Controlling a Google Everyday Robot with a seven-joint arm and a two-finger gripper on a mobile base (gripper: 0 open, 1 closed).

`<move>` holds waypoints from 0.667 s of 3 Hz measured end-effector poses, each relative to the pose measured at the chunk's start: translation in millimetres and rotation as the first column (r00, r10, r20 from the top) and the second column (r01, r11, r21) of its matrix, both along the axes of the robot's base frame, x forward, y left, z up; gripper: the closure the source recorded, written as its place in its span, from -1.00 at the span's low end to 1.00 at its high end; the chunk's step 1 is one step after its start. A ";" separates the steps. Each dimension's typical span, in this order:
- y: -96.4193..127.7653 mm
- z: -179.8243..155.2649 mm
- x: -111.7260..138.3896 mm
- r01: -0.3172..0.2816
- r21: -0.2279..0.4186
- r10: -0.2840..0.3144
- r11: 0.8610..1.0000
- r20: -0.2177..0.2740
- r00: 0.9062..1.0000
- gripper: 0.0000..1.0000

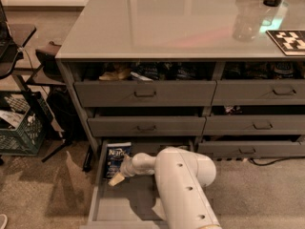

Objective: Pick blue chip bag from bottom drawer and place on counter

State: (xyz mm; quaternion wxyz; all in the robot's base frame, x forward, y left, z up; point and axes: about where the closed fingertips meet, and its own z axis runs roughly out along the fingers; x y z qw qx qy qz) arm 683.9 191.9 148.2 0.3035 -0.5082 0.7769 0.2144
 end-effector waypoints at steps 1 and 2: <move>11.0 -19.3 1.4 0.002 -0.010 -0.001 1.000 0.003 1.000 -1.00; 8.1 -39.9 10.5 0.037 -0.023 -0.037 0.999 -0.025 0.999 -1.00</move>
Offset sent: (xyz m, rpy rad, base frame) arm 0.0291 0.0006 -0.0629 -0.0374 0.0554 -0.0899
